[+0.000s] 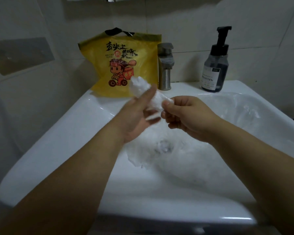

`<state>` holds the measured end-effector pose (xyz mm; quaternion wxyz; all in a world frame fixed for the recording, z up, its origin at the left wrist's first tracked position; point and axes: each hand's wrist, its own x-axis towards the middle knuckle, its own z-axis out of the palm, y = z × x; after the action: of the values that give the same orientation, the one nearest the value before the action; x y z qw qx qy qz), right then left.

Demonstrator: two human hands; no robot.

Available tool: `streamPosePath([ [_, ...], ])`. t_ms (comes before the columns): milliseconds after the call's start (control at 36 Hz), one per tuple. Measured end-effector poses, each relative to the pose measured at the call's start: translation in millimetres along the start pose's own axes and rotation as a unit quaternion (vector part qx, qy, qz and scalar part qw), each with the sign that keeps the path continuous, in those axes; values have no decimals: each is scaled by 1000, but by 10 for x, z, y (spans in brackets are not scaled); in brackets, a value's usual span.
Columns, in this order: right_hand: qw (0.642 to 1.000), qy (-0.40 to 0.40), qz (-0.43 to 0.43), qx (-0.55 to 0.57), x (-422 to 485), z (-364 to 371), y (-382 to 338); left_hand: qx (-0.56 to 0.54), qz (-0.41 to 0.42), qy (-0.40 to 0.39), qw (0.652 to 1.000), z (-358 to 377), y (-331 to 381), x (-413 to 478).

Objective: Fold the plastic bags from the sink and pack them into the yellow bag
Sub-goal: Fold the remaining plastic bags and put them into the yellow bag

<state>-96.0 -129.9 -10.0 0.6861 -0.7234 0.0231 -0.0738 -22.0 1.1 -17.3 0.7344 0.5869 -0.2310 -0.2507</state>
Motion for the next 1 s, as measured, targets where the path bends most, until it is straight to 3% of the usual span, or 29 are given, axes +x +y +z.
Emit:
streamPosePath([
  [56, 1000, -3, -9, -1, -1, 79, 35, 68, -35, -22, 997, 116, -80, -14],
  [111, 999, 17, -17, -32, 11, 125, 68, 58, -48, 1, 997, 220, -105, -7],
  [361, 999, 24, 17, -41, 42, 73, 25, -23, -16, 73, 997, 89, 16, 58],
  [556, 998, 10, 50, -33, 22, -68, -45, 31, 29, 138, 989, -145, 58, 38],
  [778, 998, 28, 50, -29, 38, -183, -49, 114, 37, 95, 988, -202, 64, -6],
  [917, 998, 19, 56, -14, 33, -281, -76, 202, 9, 29, 979, -196, 76, -72],
  [1000, 998, -2, 59, 27, 31, -302, -101, 168, 5, 22, 986, -175, 123, -100],
])
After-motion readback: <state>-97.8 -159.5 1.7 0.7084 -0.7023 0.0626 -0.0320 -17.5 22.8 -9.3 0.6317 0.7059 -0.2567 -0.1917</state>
